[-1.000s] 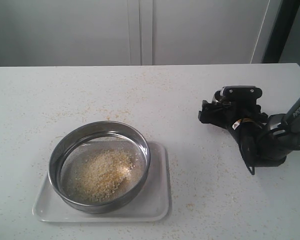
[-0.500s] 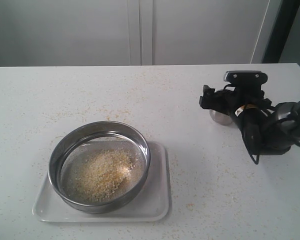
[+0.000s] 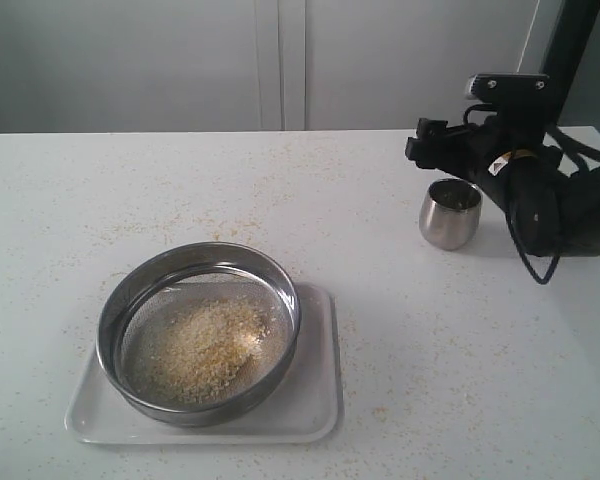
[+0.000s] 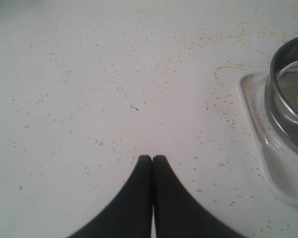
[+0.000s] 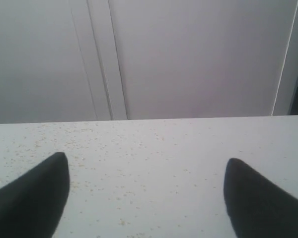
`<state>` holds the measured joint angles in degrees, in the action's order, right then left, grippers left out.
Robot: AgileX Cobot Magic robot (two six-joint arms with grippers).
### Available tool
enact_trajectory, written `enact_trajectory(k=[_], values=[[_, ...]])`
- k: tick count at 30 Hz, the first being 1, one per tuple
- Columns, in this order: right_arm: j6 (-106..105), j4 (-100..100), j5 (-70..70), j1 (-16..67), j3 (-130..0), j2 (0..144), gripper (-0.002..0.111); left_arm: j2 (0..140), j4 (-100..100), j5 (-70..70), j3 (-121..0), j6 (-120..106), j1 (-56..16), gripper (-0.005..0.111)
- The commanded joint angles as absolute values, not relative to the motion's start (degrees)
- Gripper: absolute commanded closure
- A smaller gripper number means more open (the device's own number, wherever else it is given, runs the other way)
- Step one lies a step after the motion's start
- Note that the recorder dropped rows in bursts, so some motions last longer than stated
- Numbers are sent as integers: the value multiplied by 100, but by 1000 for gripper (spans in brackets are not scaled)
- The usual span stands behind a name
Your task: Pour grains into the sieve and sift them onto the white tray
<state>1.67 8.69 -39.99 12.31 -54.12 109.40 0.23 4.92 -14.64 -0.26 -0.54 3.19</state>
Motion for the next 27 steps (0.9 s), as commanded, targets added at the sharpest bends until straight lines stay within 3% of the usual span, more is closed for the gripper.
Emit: enact_trajectory(k=[1,7,11,27], values=[[109,879,-3133,1193,-5394,10403,51,0,547,-1462,0,0,331,107],[109,879,-1881,1193,-5394,9749,89,0,547,-1462,0,0,331,107],[109,879,-1219,1193,-5394,9395,108,0,547,-1462,0,0,331,107],[109,879,1036,1193,-5394,8171,108,0,547,-1462,0,0,331,107]])
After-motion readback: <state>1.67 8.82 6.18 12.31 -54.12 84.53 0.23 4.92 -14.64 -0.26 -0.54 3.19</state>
